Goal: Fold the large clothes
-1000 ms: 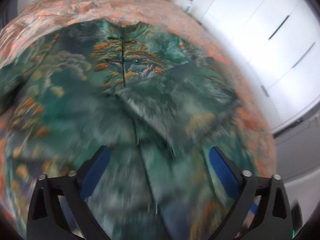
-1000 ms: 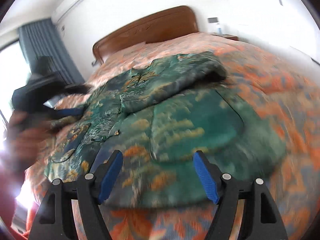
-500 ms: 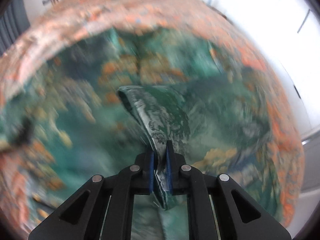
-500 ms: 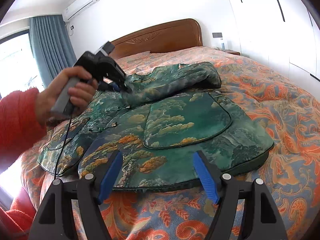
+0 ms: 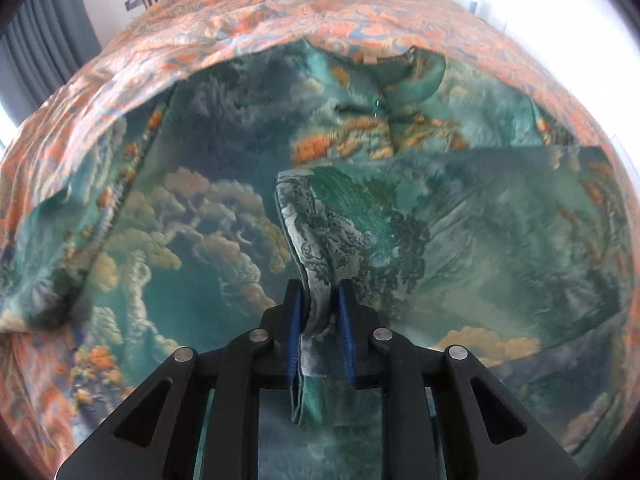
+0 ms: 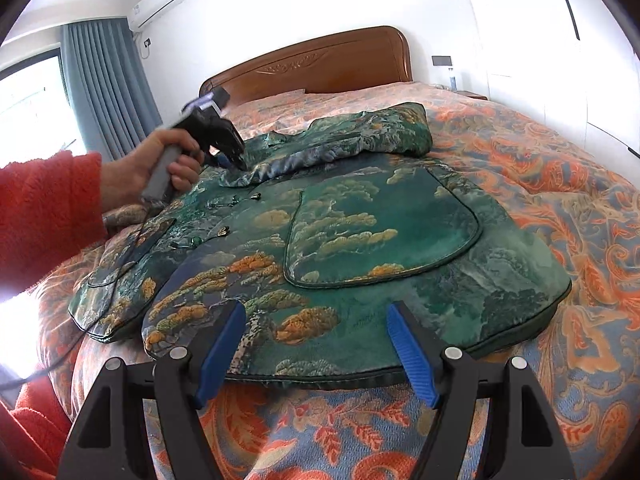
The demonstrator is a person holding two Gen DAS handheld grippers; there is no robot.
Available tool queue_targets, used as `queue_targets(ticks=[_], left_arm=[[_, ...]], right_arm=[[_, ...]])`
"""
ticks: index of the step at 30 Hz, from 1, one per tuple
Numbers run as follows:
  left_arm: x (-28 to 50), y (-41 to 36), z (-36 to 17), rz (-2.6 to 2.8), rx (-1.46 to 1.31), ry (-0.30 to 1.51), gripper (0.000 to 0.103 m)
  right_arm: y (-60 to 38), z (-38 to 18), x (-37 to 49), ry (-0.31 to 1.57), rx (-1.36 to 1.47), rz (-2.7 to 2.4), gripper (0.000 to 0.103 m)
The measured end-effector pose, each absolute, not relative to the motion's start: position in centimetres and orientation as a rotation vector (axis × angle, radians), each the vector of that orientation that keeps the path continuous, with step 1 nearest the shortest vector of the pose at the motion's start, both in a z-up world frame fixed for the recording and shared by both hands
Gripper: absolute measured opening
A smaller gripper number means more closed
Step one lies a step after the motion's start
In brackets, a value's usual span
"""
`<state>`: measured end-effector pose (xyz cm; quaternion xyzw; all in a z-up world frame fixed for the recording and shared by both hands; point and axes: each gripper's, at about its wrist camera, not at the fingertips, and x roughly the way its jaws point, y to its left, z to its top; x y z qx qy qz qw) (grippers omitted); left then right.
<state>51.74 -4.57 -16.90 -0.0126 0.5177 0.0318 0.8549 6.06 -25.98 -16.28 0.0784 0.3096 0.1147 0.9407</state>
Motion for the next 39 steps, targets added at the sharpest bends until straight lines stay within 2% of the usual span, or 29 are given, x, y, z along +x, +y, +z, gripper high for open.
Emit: queue_targets(ticks=[7, 12, 13, 15, 18, 26, 32, 39], left_arm=[[51.1, -3.5, -17.6, 0.018, -0.086, 1.038, 0.021], [50.6, -3.4, -18.3, -0.006, -0.078, 1.004, 0.023], [50.5, -3.5, -18.3, -0.006, -0.071, 0.994, 0.023], [50.2, -3.7, -18.3, -0.004, -0.069, 0.982, 0.023], [50.2, -3.5, -18.5, -0.008, -0.084, 0.973, 0.023], [50.1, -2.7, -19.4, -0.035, -0.128, 0.947, 0.023], [49.9, -2.7, -19.5, -0.04, -0.137, 0.926, 0.023], [49.5, -2.2, -19.6, -0.059, -0.168, 0.919, 0.024]], right_arm=[[-28.7, -11.9, 11.2, 0.707, 0.253, 0.24, 0.075], [-32.3, -8.8, 22.4, 0.763, 0.18, 0.199, 0.075], [-32.8, -8.8, 25.0, 0.783, 0.162, 0.19, 0.075], [-33.3, -9.2, 30.2, 0.83, 0.152, 0.193, 0.056], [-32.5, -10.3, 35.7, 0.82, 0.065, 0.203, 0.053], [-31.5, -16.5, 40.8, 1.011, 0.058, 0.236, 0.052], [-31.6, -15.2, 43.2, 1.039, 0.042, 0.237, 0.05], [-32.7, -14.5, 50.3, 1.037, 0.056, 0.1, 0.05]])
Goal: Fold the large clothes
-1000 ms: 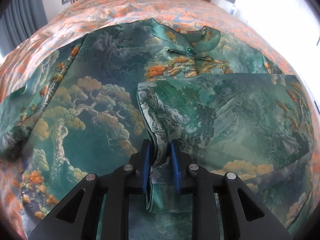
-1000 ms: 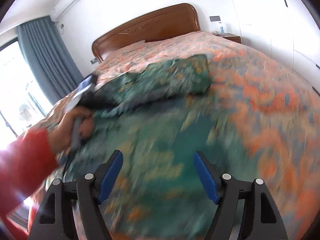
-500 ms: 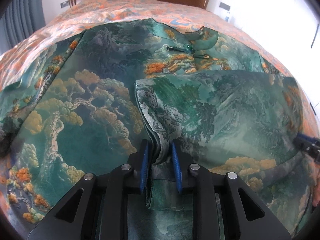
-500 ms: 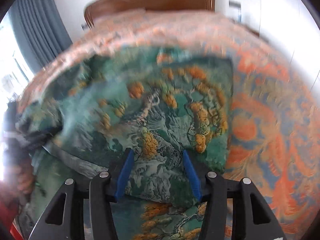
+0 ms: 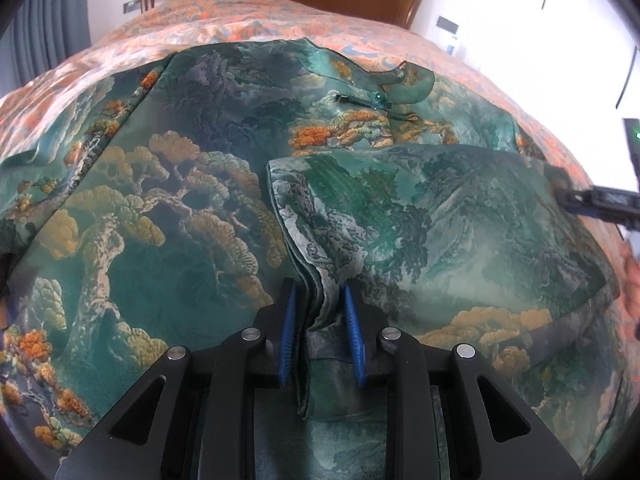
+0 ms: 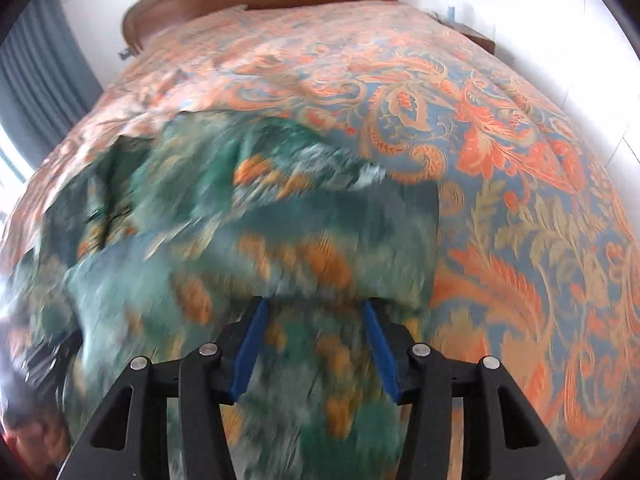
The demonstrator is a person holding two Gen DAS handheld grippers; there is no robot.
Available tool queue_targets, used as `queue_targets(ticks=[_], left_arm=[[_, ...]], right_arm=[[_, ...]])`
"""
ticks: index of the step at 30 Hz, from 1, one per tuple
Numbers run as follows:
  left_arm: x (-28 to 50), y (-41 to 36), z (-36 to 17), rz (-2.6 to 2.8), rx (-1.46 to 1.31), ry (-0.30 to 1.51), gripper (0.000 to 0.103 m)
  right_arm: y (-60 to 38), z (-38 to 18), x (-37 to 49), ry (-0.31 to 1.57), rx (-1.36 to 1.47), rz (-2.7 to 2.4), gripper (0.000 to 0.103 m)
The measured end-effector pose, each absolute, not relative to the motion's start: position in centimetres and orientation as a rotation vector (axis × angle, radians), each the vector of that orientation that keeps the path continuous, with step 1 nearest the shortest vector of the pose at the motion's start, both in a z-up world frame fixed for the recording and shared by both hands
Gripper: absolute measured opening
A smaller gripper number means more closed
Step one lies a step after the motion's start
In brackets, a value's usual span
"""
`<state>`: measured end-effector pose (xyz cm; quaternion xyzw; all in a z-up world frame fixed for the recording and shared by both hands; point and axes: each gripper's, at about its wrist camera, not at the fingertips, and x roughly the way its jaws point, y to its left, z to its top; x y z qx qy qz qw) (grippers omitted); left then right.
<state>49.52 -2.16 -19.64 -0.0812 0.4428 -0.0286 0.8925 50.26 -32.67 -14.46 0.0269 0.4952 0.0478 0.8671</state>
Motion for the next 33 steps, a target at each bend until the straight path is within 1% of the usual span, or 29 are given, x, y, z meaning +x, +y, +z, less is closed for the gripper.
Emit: queue_targets(ticks=[4, 7, 12, 15, 16, 17, 18, 19, 20, 21, 22, 24, 27, 31, 33], left_arm=[[49.3, -1.9, -19.7, -0.07, -0.186, 0.909, 0.025], [49.3, -1.8, -19.9, -0.074, -0.189, 0.904, 0.026], [49.2, -1.8, -20.0, -0.07, -0.177, 0.906, 0.026], [49.2, -1.8, -19.5, -0.067, -0.172, 0.906, 0.027], [49.1, -1.9, -19.3, -0.062, -0.167, 0.906, 0.031], [49.1, -2.0, -19.1, -0.057, -0.161, 0.909, 0.034], [48.9, -2.0, -18.8, -0.05, -0.155, 0.912, 0.041], [48.6, -1.9, -18.3, -0.044, -0.155, 0.913, 0.056], [48.0, -1.8, -17.6, -0.044, -0.163, 0.912, 0.064], [47.4, -1.5, -16.9, -0.045, -0.172, 0.908, 0.078], [46.5, -1.3, -16.2, -0.046, -0.181, 0.9, 0.083], [44.7, -0.9, -15.0, -0.073, -0.177, 0.904, 0.083], [42.2, -0.5, -14.5, -0.087, -0.128, 0.936, 0.085], [38.7, -0.1, -15.0, -0.049, -0.026, 0.98, 0.086], [36.6, 0.7, -14.8, -0.035, -0.017, 0.985, 0.086]], right_arm=[[-32.2, -15.7, 53.5, 1.045, 0.05, 0.049, 0.05], [-33.2, -16.7, 54.4, 1.05, 0.099, 0.043, 0.052], [-34.1, -18.6, 54.8, 1.075, 0.18, 0.041, 0.052], [-34.0, -17.9, 54.3, 1.053, 0.19, 0.032, 0.052], [-34.2, -17.1, 53.7, 1.023, 0.204, 0.033, 0.053], [-34.4, -16.6, 53.0, 1.003, 0.216, 0.038, 0.056], [-34.6, -16.0, 52.2, 0.986, 0.233, 0.05, 0.06], [-34.8, -15.7, 51.4, 0.986, 0.246, 0.062, 0.06], [-35.1, -15.4, 50.5, 0.987, 0.248, 0.063, 0.06], [-35.3, -14.9, 49.2, 0.977, 0.24, 0.059, 0.06], [-35.2, -14.2, 47.9, 0.958, 0.222, 0.058, 0.06], [-35.1, -13.3, 45.4, 0.933, 0.204, 0.065, 0.06], [-34.5, -12.8, 42.1, 0.935, 0.189, 0.098, 0.061], [-32.4, -14.1, 37.7, 0.994, 0.051, 0.107, 0.061], [-31.6, -14.4, 35.6, 1.023, 0.019, 0.103, 0.061]])
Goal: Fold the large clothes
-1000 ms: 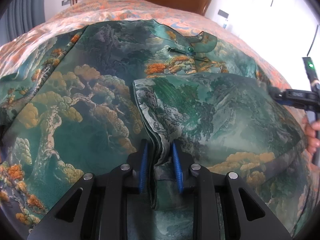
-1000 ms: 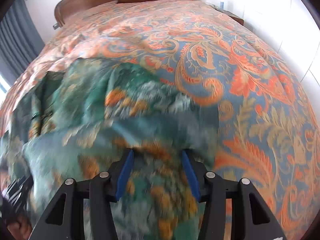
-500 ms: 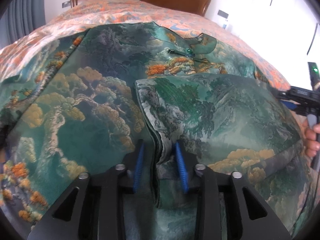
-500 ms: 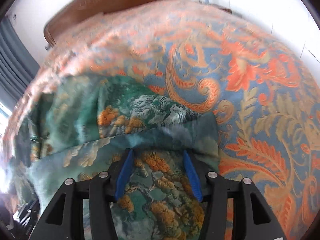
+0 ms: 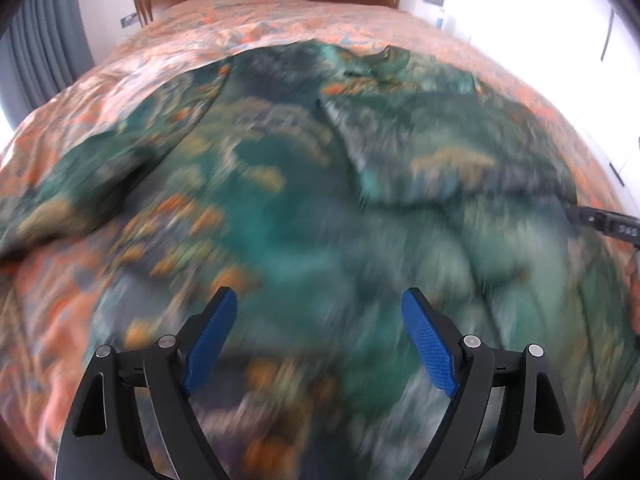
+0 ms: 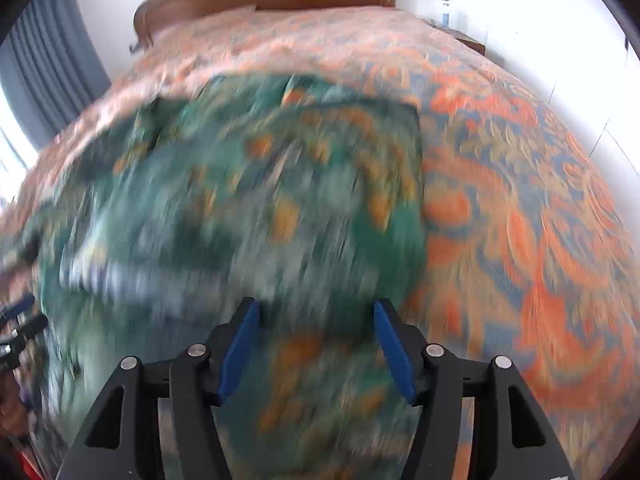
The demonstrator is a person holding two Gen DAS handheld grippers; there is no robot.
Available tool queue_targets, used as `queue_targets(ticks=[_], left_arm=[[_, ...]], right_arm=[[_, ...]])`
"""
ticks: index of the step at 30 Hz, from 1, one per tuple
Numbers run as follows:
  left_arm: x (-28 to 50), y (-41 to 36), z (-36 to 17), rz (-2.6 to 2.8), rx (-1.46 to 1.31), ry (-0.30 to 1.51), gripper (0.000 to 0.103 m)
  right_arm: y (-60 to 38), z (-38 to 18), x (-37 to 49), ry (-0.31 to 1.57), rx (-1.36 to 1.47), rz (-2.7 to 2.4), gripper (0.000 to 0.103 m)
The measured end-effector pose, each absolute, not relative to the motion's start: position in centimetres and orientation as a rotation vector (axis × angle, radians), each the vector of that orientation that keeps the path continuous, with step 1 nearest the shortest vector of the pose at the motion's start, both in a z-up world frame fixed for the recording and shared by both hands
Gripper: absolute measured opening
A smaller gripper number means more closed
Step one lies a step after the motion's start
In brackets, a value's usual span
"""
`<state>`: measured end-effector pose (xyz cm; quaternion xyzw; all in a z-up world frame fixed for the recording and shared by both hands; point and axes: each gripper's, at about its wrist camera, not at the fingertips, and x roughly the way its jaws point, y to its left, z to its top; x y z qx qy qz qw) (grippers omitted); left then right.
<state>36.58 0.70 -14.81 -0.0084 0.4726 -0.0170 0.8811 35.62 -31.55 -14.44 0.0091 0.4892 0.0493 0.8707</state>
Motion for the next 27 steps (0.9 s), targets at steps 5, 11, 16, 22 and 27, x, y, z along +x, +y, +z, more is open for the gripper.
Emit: queue_targets(ticks=[5, 11, 16, 22, 27], left_arm=[[31.3, 3.2, -13.9, -0.019, -0.032, 0.956, 0.091], [28.3, 6.5, -13.8, 0.029, -0.084, 0.956, 0.091], [26.3, 7.1, -12.8, 0.024, -0.094, 0.919, 0.092], [25.0, 7.3, -13.1, 0.01, -0.108, 0.917, 0.092], [24.6, 7.3, -13.5, 0.001, -0.109, 0.93, 0.092]], right_arm=[[-28.8, -12.4, 27.6, 0.968, 0.012, 0.166, 0.061], [-23.8, -11.3, 15.8, 0.82, -0.01, 0.202, 0.061], [-22.0, -11.3, 9.6, 0.706, -0.015, 0.129, 0.062], [-22.2, -11.5, 6.7, 0.686, 0.023, 0.069, 0.067], [-22.0, -11.5, 5.8, 0.688, -0.002, 0.047, 0.067]])
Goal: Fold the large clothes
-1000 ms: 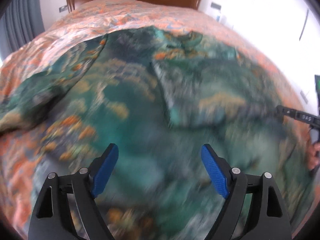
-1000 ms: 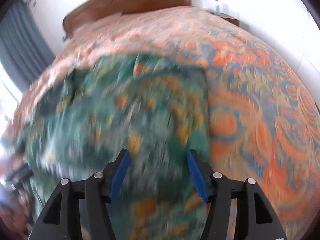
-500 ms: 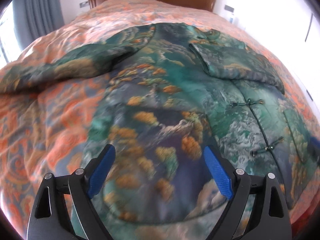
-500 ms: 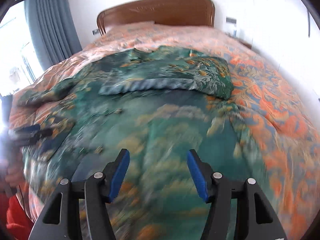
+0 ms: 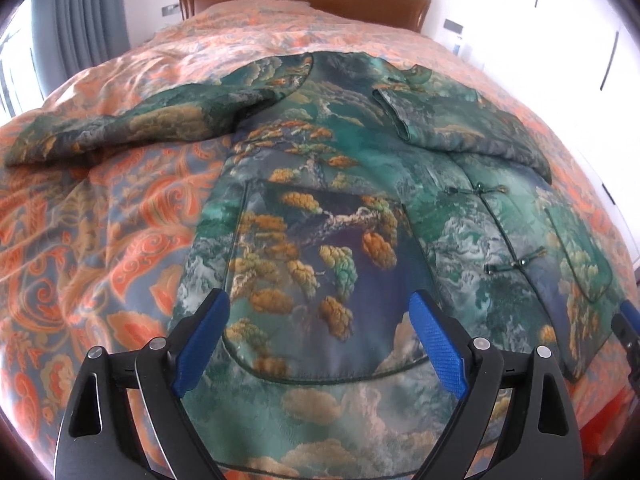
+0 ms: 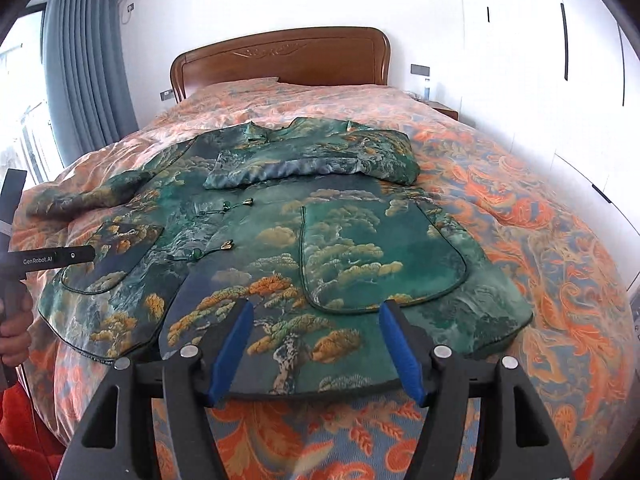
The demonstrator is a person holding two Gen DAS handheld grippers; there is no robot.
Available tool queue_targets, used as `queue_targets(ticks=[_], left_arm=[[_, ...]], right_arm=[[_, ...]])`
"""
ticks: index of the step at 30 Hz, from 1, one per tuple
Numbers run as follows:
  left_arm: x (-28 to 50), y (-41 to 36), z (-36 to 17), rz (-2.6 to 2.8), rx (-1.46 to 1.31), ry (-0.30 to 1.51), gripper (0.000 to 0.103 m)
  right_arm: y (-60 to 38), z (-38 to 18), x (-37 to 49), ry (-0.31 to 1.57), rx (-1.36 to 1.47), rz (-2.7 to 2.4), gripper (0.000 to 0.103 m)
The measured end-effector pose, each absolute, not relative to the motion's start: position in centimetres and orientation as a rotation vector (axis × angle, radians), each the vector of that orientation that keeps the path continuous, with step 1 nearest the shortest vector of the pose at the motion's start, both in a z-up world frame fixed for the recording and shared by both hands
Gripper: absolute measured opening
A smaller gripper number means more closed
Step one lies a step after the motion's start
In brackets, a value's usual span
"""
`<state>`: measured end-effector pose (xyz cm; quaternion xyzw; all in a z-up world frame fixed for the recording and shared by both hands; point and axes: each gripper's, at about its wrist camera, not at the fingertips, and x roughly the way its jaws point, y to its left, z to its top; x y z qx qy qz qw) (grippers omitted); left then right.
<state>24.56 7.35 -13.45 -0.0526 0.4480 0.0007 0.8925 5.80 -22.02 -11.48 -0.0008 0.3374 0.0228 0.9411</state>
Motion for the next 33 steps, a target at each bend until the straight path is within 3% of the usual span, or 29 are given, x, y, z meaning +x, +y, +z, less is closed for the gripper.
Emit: queue_targets(ticks=[23, 29, 33], left_arm=[[24.8, 11.6, -12.3, 0.069, -0.077, 0.925, 0.095], [26.4, 15.5, -11.2, 0.123, -0.119, 0.908, 0.095], [27.7, 20.8, -10.7, 0.127, -0.287, 0.89, 0.096]], right_arm=[[-19.2, -12.4, 5.2, 0.725, -0.044, 0.044, 0.067], [-18.6, -12.3, 5.3, 0.721, -0.058, 0.058, 0.067], [-18.8, -12.2, 5.3, 0.716, -0.058, 0.057, 0.067]])
